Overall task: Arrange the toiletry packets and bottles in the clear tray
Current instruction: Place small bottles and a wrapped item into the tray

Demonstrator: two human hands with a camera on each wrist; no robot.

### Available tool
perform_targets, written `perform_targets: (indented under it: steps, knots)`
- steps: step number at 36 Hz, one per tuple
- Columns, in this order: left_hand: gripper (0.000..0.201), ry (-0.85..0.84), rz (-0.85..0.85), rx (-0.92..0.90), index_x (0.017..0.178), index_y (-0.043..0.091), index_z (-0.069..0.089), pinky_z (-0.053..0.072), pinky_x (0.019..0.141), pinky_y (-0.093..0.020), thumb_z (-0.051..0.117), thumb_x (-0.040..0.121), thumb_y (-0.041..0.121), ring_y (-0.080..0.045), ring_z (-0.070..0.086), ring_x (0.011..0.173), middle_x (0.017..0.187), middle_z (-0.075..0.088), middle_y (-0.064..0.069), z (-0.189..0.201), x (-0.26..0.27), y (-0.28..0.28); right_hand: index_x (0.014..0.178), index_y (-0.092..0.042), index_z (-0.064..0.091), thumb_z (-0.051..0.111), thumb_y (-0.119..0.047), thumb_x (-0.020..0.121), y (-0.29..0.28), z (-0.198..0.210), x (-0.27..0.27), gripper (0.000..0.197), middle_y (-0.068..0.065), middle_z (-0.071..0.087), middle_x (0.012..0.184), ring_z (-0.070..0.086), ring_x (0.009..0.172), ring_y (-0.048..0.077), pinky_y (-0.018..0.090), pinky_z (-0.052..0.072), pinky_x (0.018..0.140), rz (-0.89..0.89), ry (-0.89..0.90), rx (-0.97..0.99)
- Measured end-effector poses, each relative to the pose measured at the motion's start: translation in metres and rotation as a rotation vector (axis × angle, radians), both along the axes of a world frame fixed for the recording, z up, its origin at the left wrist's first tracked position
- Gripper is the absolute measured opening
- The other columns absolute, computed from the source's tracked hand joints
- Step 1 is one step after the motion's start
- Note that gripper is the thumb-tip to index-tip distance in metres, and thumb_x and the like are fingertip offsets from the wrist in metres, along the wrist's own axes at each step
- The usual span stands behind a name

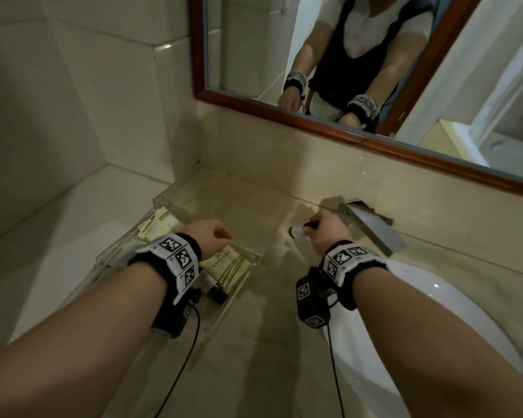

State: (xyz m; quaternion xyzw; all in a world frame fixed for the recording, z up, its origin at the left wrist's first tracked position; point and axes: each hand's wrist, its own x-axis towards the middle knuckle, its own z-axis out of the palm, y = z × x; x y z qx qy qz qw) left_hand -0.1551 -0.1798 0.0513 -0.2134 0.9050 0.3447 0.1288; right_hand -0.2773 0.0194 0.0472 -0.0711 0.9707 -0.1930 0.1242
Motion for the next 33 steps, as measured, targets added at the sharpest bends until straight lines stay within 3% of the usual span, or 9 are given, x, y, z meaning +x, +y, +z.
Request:
perform_targets:
  steps: [3, 7, 11, 15, 19, 23, 25, 28, 33]
  knots:
    - [0.031, 0.017, 0.021, 0.050, 0.122, 0.011, 0.056, 0.051, 0.096, -0.038, 0.051, 0.094, 0.023, -0.023, 0.062, 0.108, 0.120, 0.063, -0.008, -0.001, -0.003, 0.007, 0.113, -0.010, 0.058, 0.057, -0.024, 0.092, -0.005, 0.011, 0.011, 0.024, 0.011, 0.063, 0.112, 0.059, 0.105, 0.028, 0.033, 0.046, 0.089, -0.006, 0.046, -0.192]
    - [0.036, 0.091, 0.112, 0.222, 0.129, 0.007, 0.048, 0.054, 0.087, -0.038, 0.049, 0.095, 0.022, -0.027, 0.064, 0.099, 0.117, 0.061, -0.013, 0.003, -0.007, 0.021, 0.104, -0.016, 0.056, 0.059, -0.029, 0.090, -0.021, 0.025, 0.030, 0.020, 0.011, 0.068, 0.103, 0.065, 0.095, 0.027, 0.039, 0.053, 0.087, 0.041, 0.027, -0.344]
    - [0.040, 0.165, 0.244, 0.425, 0.133, 0.007, 0.042, 0.052, 0.071, -0.031, 0.046, 0.097, 0.023, -0.025, 0.060, 0.085, 0.098, 0.059, -0.009, 0.007, -0.008, 0.027, 0.103, -0.019, 0.057, 0.060, -0.032, 0.089, -0.036, 0.032, 0.050, 0.020, 0.008, 0.069, 0.100, 0.066, 0.091, 0.025, 0.042, 0.055, 0.085, 0.111, 0.012, -0.403]
    - [0.037, 0.240, 0.290, 0.484, 0.127, 0.001, 0.044, 0.052, 0.072, -0.030, 0.044, 0.098, 0.023, -0.019, 0.060, 0.072, 0.082, 0.057, -0.003, 0.011, -0.003, 0.025, 0.107, -0.013, 0.056, 0.059, -0.028, 0.091, -0.046, 0.035, 0.069, 0.023, 0.008, 0.068, 0.103, 0.067, 0.094, 0.024, 0.040, 0.055, 0.086, 0.159, -0.028, -0.480]
    - [0.029, 0.289, 0.351, 0.525, 0.118, 0.001, 0.048, 0.051, 0.070, -0.030, 0.040, 0.099, 0.021, -0.018, 0.059, 0.069, 0.079, 0.058, -0.006, 0.015, 0.010, 0.018, 0.097, -0.018, 0.051, 0.060, -0.026, 0.091, -0.053, 0.033, 0.085, 0.014, -0.002, 0.064, 0.086, 0.069, 0.088, 0.021, 0.043, 0.057, 0.085, 0.149, -0.114, -0.573]
    - [0.020, 0.300, 0.389, 0.485, 0.090, 0.004, 0.051, 0.052, 0.066, -0.028, 0.041, 0.099, 0.018, -0.017, 0.060, 0.065, 0.073, 0.059, -0.008, 0.016, 0.027, 0.006, 0.103, -0.018, 0.053, 0.060, -0.036, 0.089, -0.057, 0.033, 0.101, 0.023, 0.003, 0.066, 0.101, 0.065, 0.092, 0.020, 0.033, 0.055, 0.078, 0.259, -0.139, -0.477]
    - [0.018, 0.291, 0.412, 0.477, 0.088, 0.006, 0.050, 0.053, 0.065, -0.028, 0.042, 0.099, 0.019, -0.017, 0.061, 0.065, 0.073, 0.059, -0.008, 0.014, 0.035, -0.002, 0.115, -0.017, 0.054, 0.061, -0.035, 0.089, -0.060, 0.030, 0.109, 0.032, 0.002, 0.065, 0.110, 0.061, 0.095, 0.018, 0.025, 0.050, 0.072, 0.318, -0.156, -0.413]
    - [0.017, 0.264, 0.414, 0.464, 0.082, 0.008, 0.049, 0.055, 0.059, -0.026, 0.046, 0.097, 0.016, -0.018, 0.061, 0.063, 0.072, 0.060, -0.011, 0.009, 0.049, -0.012, 0.125, -0.018, 0.049, 0.062, -0.031, 0.088, -0.068, 0.020, 0.122, 0.042, 0.002, 0.064, 0.115, 0.061, 0.101, 0.020, 0.029, 0.048, 0.081, 0.371, -0.186, -0.359]
    - [0.018, 0.208, 0.379, 0.396, 0.075, 0.010, 0.053, 0.052, 0.042, -0.015, 0.054, 0.093, 0.009, -0.016, 0.059, 0.063, 0.073, 0.058, -0.010, -0.002, 0.067, -0.023, 0.124, -0.018, 0.047, 0.051, -0.043, 0.093, -0.083, 0.002, 0.144, 0.041, 0.004, 0.067, 0.109, 0.057, 0.082, 0.018, 0.027, 0.046, 0.071, 0.447, -0.197, -0.266]
